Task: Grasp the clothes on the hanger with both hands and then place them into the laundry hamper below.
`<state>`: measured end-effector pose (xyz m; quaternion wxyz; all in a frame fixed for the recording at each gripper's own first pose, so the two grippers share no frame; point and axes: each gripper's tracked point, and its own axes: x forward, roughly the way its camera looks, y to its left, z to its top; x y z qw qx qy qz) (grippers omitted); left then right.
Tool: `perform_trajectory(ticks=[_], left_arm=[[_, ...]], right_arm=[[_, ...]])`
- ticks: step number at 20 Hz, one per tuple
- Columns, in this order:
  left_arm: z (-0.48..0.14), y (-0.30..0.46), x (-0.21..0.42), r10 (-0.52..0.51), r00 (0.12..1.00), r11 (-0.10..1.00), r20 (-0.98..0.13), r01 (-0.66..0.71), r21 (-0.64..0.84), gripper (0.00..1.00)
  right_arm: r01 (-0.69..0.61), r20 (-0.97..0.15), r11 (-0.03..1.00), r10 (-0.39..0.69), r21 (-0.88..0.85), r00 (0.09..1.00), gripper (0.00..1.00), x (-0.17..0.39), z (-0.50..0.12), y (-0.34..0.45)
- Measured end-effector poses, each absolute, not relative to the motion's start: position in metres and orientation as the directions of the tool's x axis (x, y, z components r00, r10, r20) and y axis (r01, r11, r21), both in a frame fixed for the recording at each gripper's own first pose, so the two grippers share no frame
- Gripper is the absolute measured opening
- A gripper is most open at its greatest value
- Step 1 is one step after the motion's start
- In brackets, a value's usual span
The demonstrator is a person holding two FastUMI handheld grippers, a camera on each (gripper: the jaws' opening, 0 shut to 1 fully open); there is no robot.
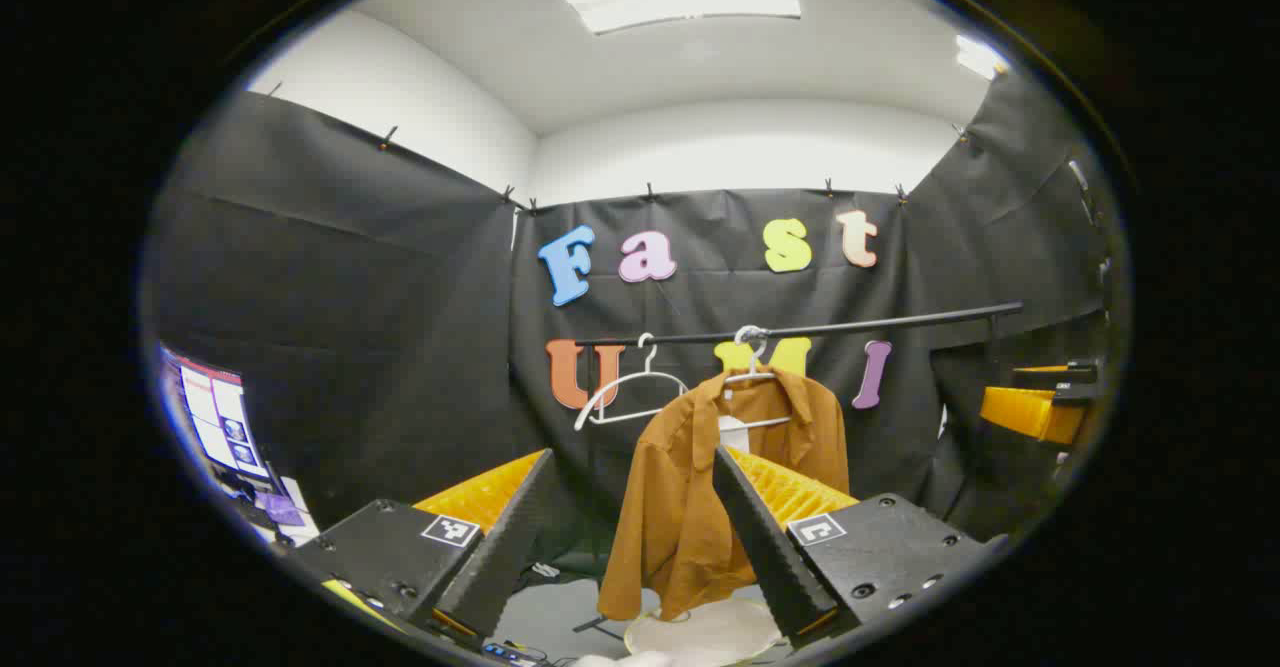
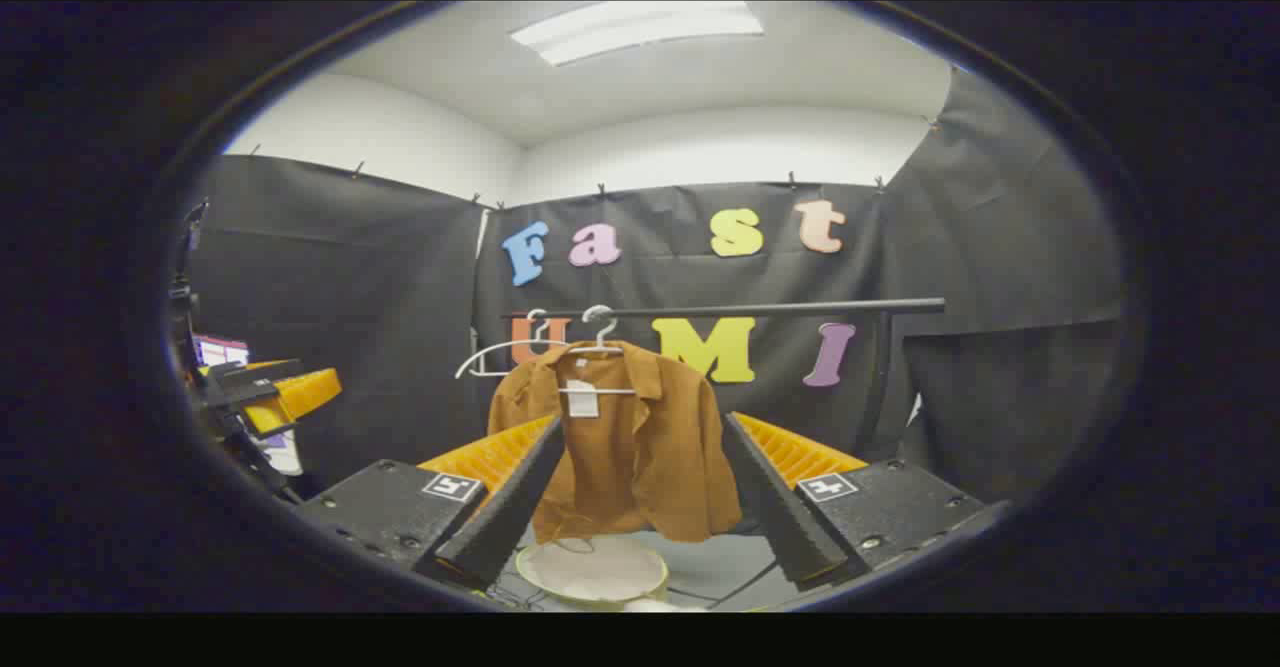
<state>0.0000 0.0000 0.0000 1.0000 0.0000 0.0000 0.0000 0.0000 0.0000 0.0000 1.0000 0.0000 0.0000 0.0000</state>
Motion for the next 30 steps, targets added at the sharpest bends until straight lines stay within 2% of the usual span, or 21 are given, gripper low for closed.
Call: perform_trajectory(ticks=[7, 13, 20, 22, 23, 24, 26, 30], left_arm=[[0.012, -0.008, 0.003, -0.055, 0.998, 0.998, 0.023, 0.054, 0.035, 1.0], [0.004, -0.013, 0.007, -0.101, 0.995, 0.994, 0.0, 0.1, 0.041, 1.0], [-0.013, -0.024, 0.019, -0.124, 0.992, 0.991, -0.04, 0.125, 0.039, 1.0], [-0.023, -0.033, 0.03, -0.14, 0.989, 0.99, -0.05, 0.142, 0.028, 1.0], [-0.028, -0.039, 0.036, -0.153, 0.987, 0.988, -0.057, 0.154, 0.019, 0.96], [-0.036, -0.046, 0.045, -0.165, 0.984, 0.986, -0.067, 0.166, 0.01, 1.0], [-0.051, -0.057, 0.063, -0.185, 0.979, 0.983, -0.083, 0.186, -0.008, 1.0], [-0.071, -0.068, 0.11, -0.139, 0.988, 0.99, -0.069, 0.139, 0.003, 1.0]], right_arm=[[0.044, -0.006, 0.999, -0.044, 0.014, 0.999, 1.0, -0.004, 0.0, -0.004], [0.071, 0.001, 0.997, -0.071, -0.018, 0.997, 1.0, -0.006, 0.004, -0.006], [0.064, -0.046, 0.998, -0.065, -0.024, 0.997, 1.0, -0.001, -0.007, -0.006], [0.057, -0.071, 0.998, -0.059, -0.035, 0.996, 1.0, 0.009, -0.017, -0.007], [0.05, -0.086, 0.998, -0.053, -0.037, 0.995, 1.0, 0.018, -0.025, -0.008], [0.04, -0.1, 0.999, -0.043, -0.037, 0.994, 1.0, 0.035, -0.033, -0.008], [0.014, -0.119, 0.999, -0.018, -0.033, 0.993, 1.0, 0.064, -0.047, -0.008], [-0.042, -0.142, 0.999, 0.04, -0.008, 0.989, 1.0, 0.122, -0.076, -0.014]])
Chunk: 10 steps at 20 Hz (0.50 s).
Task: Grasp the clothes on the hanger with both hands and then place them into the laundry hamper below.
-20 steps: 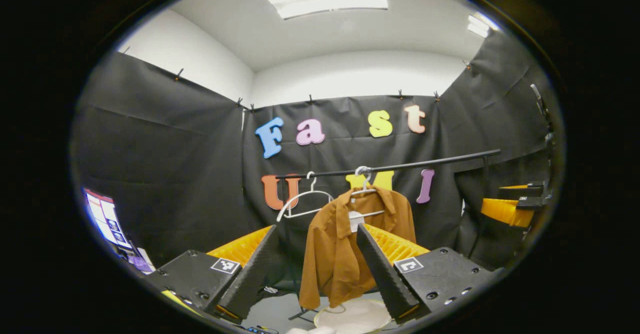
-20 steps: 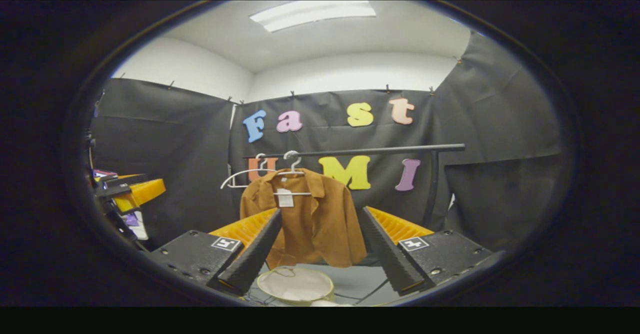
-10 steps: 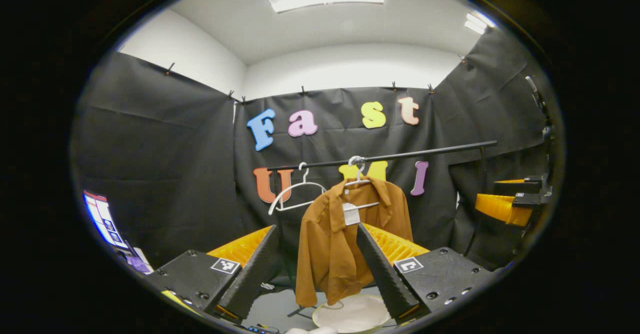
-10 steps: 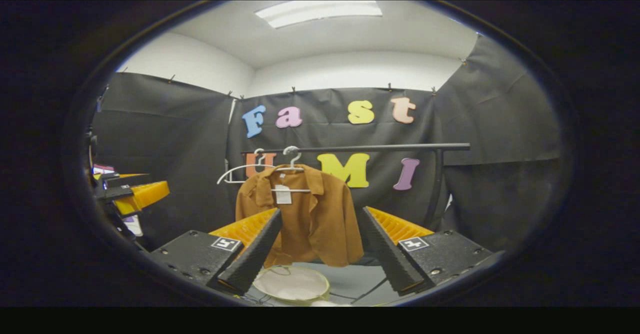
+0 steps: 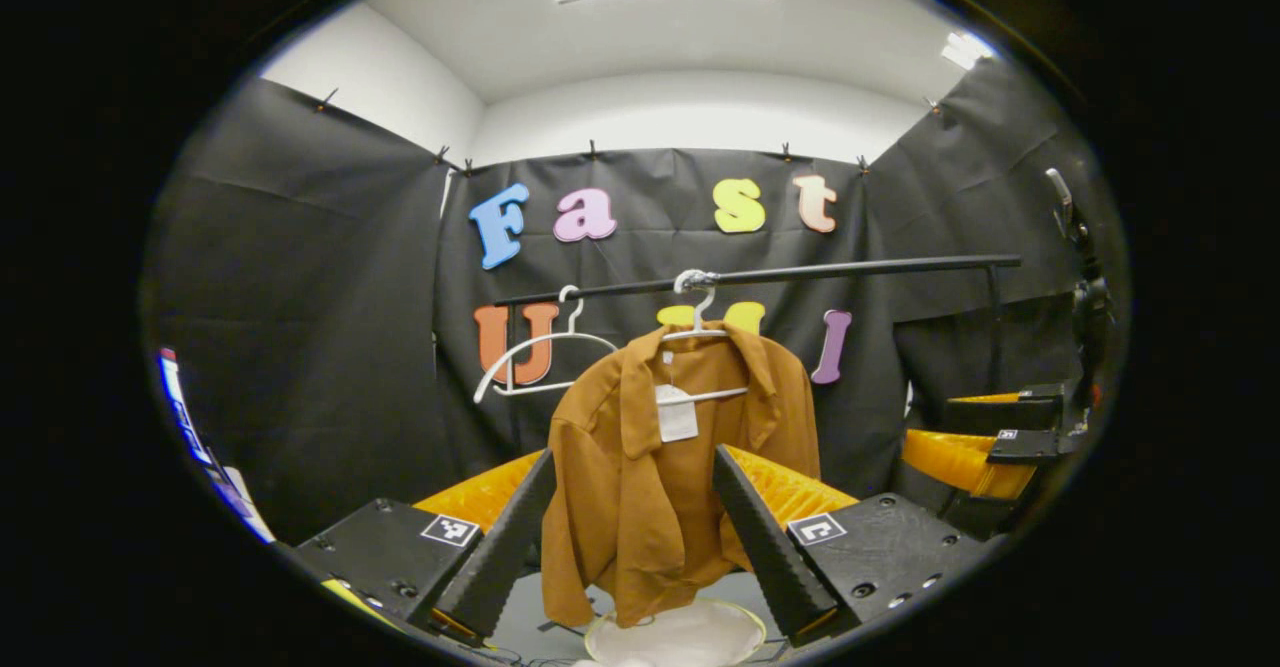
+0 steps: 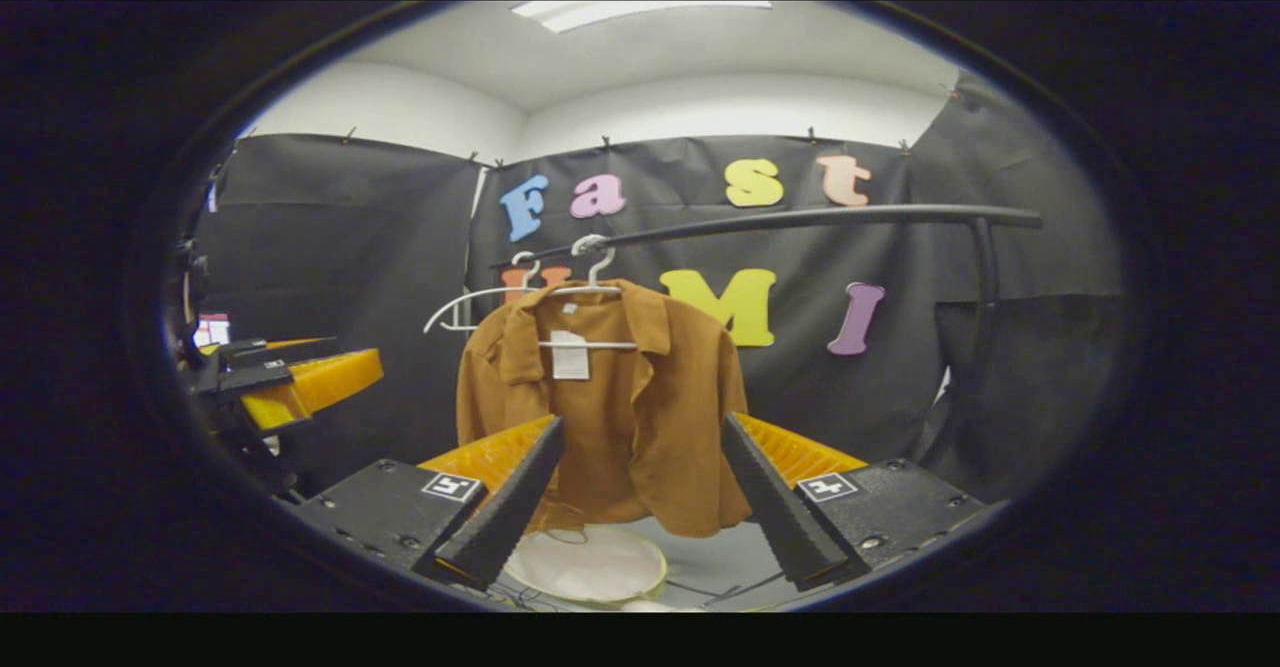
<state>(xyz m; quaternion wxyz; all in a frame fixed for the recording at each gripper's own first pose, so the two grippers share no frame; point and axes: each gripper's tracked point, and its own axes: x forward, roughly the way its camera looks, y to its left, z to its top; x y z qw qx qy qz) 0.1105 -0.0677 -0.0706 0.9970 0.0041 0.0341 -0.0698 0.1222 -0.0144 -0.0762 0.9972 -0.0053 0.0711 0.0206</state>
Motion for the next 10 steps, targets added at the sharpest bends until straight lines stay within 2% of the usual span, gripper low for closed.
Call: perform_trajectory(ticks=[9, 10], left_arm=[[-0.107, -0.108, 0.24, -0.08, 0.991, 0.996, -0.105, 0.084, 0.04, 1.0], [-0.111, -0.109, 0.254, -0.07, 0.992, 0.996, -0.106, 0.075, 0.042, 0.96]], right_arm=[[-0.158, -0.182, 0.986, 0.165, 0.055, 0.969, 1.0, 0.257, -0.116, -0.032], [-0.172, -0.183, 0.983, 0.18, 0.059, 0.966, 1.0, 0.269, -0.119, -0.032]])
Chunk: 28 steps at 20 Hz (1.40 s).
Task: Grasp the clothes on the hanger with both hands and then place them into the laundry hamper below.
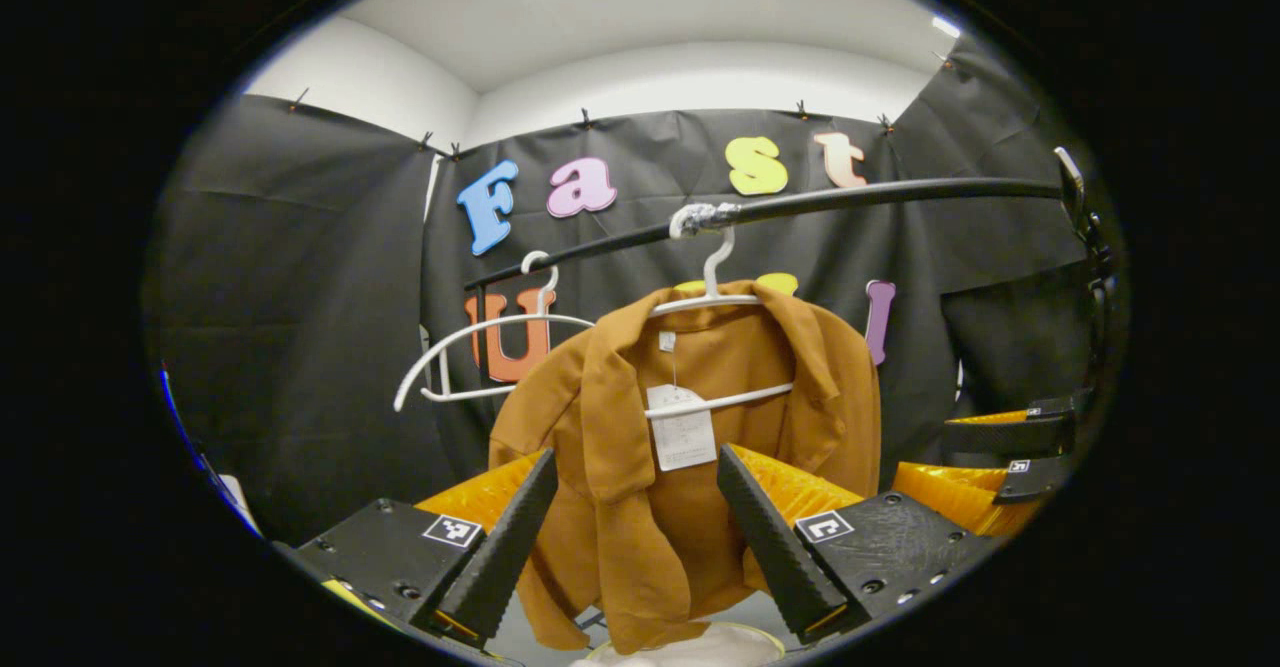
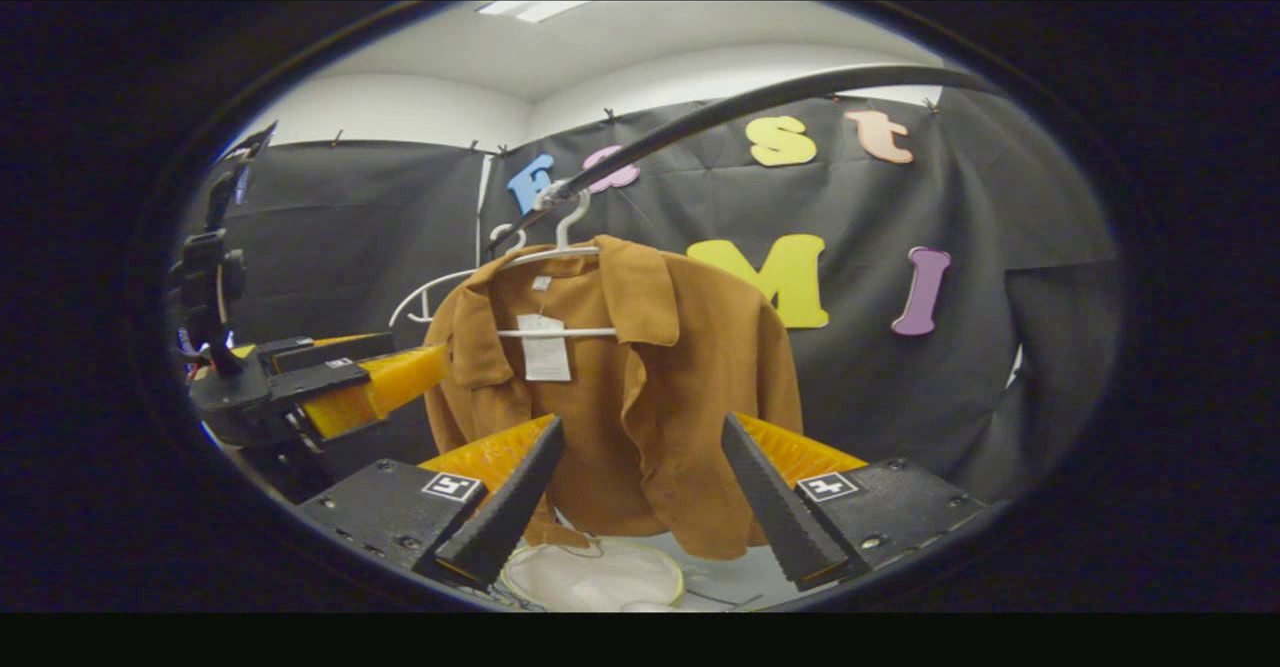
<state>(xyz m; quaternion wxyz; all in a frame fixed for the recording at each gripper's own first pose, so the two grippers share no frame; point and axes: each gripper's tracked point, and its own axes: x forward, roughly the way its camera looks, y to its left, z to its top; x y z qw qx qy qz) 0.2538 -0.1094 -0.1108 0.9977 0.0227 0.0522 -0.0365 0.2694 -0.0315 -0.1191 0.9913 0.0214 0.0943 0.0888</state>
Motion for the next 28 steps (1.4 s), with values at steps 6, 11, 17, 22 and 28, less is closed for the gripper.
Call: perform_trajectory(ticks=[6, 11, 17, 22, 28], left_arm=[[-0.132, -0.09, 0.314, 0.045, 0.989, 0.998, -0.142, -0.037, 0.058, 0.96], [-0.141, -0.077, 0.328, 0.113, 0.981, 0.992, -0.158, -0.104, 0.067, 0.99], [-0.148, -0.073, 0.328, 0.131, 0.979, 0.989, -0.158, -0.118, 0.091, 0.98], [-0.155, -0.072, 0.334, 0.128, 0.977, 0.99, -0.172, -0.115, 0.084, 0.77], [-0.162, -0.082, 0.337, 0.06, 0.973, 0.998, -0.222, -0.057, 0.02, 0.32]], right_arm=[[-0.232, -0.192, 0.968, 0.248, 0.1, 0.95, 1.0, 0.327, -0.128, -0.028], [-0.225, -0.177, 0.967, 0.244, 0.123, 0.953, 1.0, 0.362, -0.128, -0.024], [-0.215, -0.189, 0.97, 0.234, 0.112, 0.954, 0.96, 0.394, -0.133, -0.02], [-0.273, -0.181, 0.956, 0.288, 0.105, 0.94, 0.53, 0.405, -0.131, -0.01], [-0.334, -0.186, 0.934, 0.353, 0.127, 0.917, 0.18, 0.41, -0.131, -0.013]])
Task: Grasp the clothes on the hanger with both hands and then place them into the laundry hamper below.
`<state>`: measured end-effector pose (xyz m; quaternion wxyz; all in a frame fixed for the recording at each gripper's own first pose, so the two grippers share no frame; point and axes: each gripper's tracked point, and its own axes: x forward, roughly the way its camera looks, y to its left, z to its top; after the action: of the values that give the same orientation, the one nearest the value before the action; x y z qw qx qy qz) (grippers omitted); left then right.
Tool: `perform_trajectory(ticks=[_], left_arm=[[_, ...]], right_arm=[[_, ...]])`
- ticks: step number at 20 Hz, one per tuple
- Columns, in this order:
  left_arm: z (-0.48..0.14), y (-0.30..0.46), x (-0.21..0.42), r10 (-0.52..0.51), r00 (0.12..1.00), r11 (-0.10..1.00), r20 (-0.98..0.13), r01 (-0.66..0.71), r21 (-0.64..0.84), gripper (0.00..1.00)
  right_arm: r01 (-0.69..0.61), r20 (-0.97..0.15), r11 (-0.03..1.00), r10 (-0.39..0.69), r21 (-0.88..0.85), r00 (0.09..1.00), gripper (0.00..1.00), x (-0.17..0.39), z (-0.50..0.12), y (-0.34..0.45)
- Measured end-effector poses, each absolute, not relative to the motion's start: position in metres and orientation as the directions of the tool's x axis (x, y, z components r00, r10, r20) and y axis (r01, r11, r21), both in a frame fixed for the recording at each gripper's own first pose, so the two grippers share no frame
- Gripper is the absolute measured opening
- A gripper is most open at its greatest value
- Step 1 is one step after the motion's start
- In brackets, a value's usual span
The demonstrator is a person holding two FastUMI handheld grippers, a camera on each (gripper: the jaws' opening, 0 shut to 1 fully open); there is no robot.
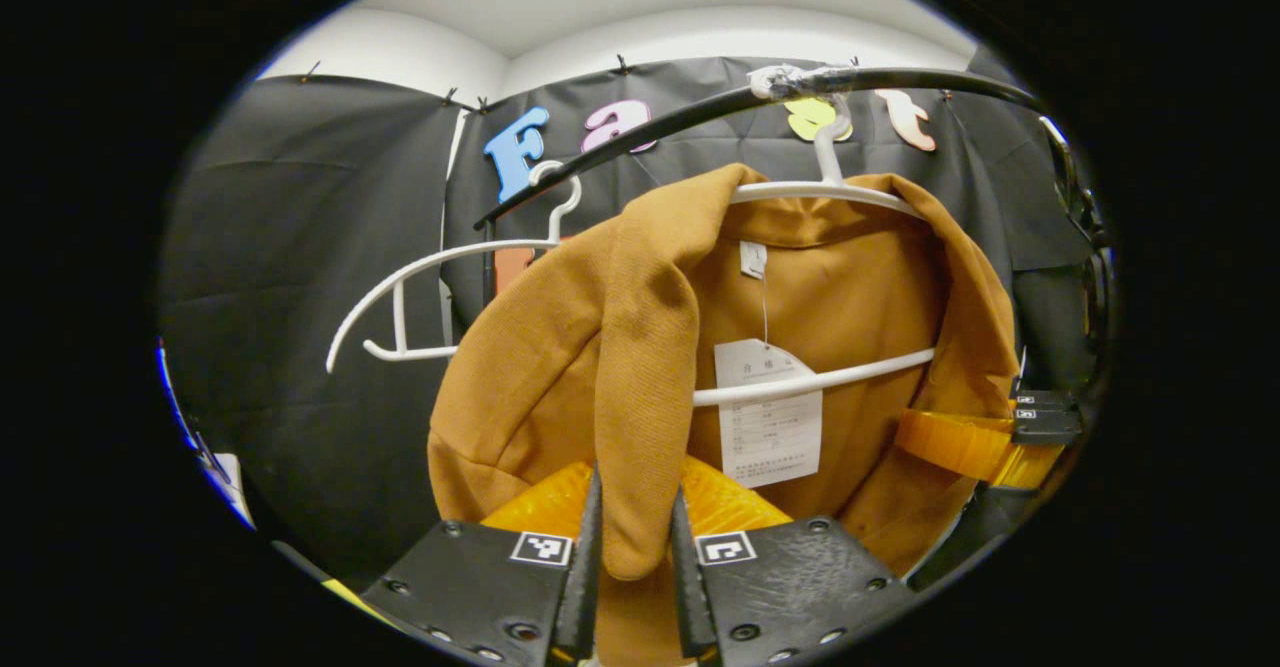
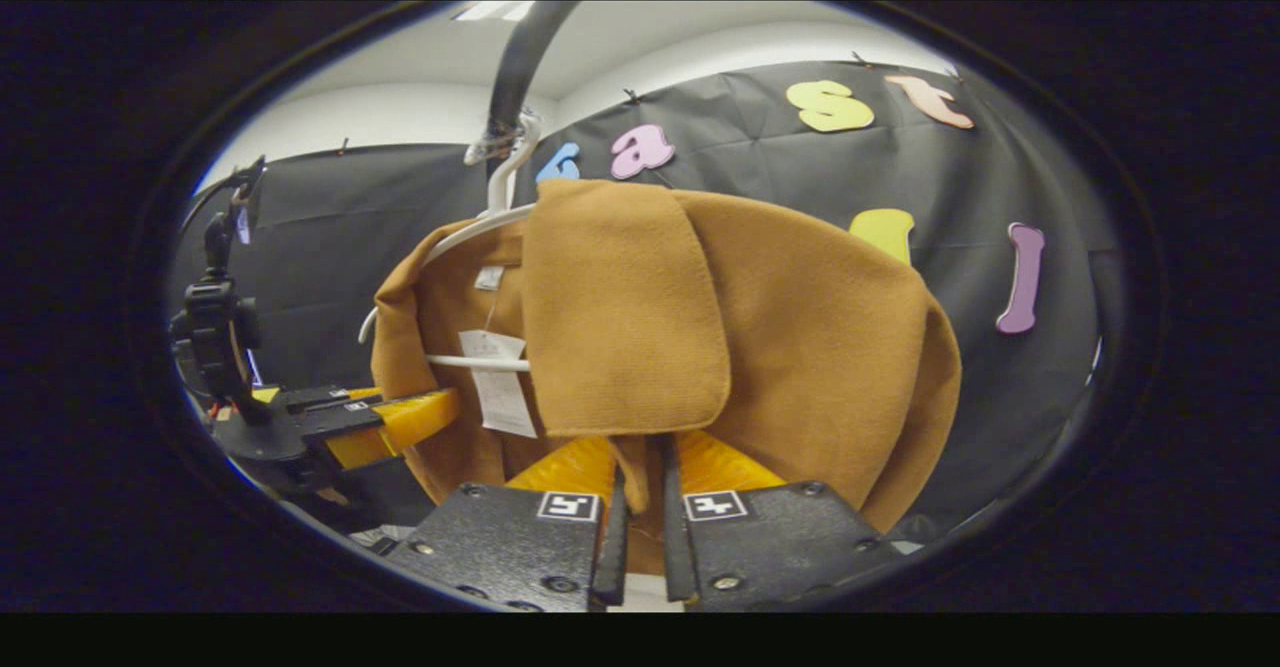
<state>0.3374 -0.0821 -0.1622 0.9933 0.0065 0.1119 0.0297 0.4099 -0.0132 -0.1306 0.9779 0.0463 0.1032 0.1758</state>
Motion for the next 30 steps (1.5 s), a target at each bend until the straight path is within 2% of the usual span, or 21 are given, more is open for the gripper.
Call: perform_trajectory(ticks=[1, 2, 3, 5, 6, 9, 10, 14, 19, 20, 21, 27, 28, 30], left_arm=[[-0.164, -0.078, 0.337, 0.072, 0.972, 0.997, -0.225, -0.068, 0.022, 0.18], [-0.165, -0.074, 0.337, 0.078, 0.971, 0.997, -0.228, -0.074, 0.023, 0.15], [-0.166, -0.075, 0.338, 0.069, 0.971, 0.998, -0.231, -0.066, 0.02, 0.12], [-0.165, -0.071, 0.337, 0.073, 0.97, 0.997, -0.233, -0.07, 0.02, 0.11], [-0.166, -0.07, 0.337, 0.061, 0.969, 0.998, -0.241, -0.06, 0.013, 0.04], [-0.168, -0.071, 0.336, 0.038, 0.965, 0.999, -0.259, -0.043, -0.013, 0.04], [-0.17, -0.067, 0.338, 0.04, 0.964, 0.999, -0.261, -0.048, -0.025, 0.0], [-0.165, -0.066, 0.328, 0.015, 0.964, 0.998, -0.265, -0.032, -0.059, 0.0], [-0.149, -0.06, 0.32, 0.01, 0.967, 0.999, -0.253, -0.023, -0.046, 0.0], [-0.144, -0.059, 0.318, 0.013, 0.969, 0.998, -0.247, -0.026, -0.051, 0.04], [-0.139, -0.055, 0.317, 0.025, 0.971, 0.998, -0.239, -0.038, -0.049, 0.0], [-0.087, -0.035, 0.318, 0.049, 0.989, 0.995, -0.143, -0.061, -0.08, 0.0], [-0.078, -0.031, 0.317, 0.057, 0.99, 0.994, -0.13, -0.069, -0.087, 0.04], [-0.06, -0.021, 0.319, 0.061, 0.993, 0.993, -0.097, -0.07, -0.097, 0.04]], right_arm=[[-0.339, -0.192, 0.93, 0.362, 0.143, 0.912, 0.13, 0.411, -0.133, -0.015], [-0.347, -0.2, 0.924, 0.374, 0.158, 0.905, 0.08, 0.414, -0.135, -0.018], [-0.356, -0.207, 0.919, 0.386, 0.17, 0.899, 0.07, 0.416, -0.136, -0.02], [-0.39, -0.21, 0.895, 0.433, 0.218, 0.876, 0.06, 0.412, -0.136, -0.02], [-0.41, -0.211, 0.878, 0.461, 0.247, 0.862, 0.05, 0.411, -0.134, -0.021], [-0.455, -0.199, 0.833, 0.527, 0.316, 0.827, 0.05, 0.41, -0.132, -0.026], [-0.48, -0.188, 0.806, 0.561, 0.346, 0.806, 0.05, 0.408, -0.13, -0.026], [-0.568, -0.116, 0.676, 0.685, 0.469, 0.719, 0.05, 0.4, -0.119, -0.028], [-0.656, 0.062, 0.478, 0.779, 0.584, 0.624, 0.04, 0.38, -0.078, -0.031], [-0.669, 0.109, 0.428, 0.79, 0.608, 0.604, 0.04, 0.374, -0.068, -0.032], [-0.678, 0.144, 0.395, 0.792, 0.62, 0.593, 0.04, 0.369, -0.06, -0.035], [-0.719, 0.301, 0.263, 0.776, 0.643, 0.554, 0.04, 0.37, -0.013, -0.041], [-0.72, 0.329, 0.239, 0.766, 0.652, 0.552, 0.04, 0.374, -0.005, -0.044], [-0.72, 0.373, 0.206, 0.743, 0.663, 0.556, 0.04, 0.38, 0.006, -0.049]])
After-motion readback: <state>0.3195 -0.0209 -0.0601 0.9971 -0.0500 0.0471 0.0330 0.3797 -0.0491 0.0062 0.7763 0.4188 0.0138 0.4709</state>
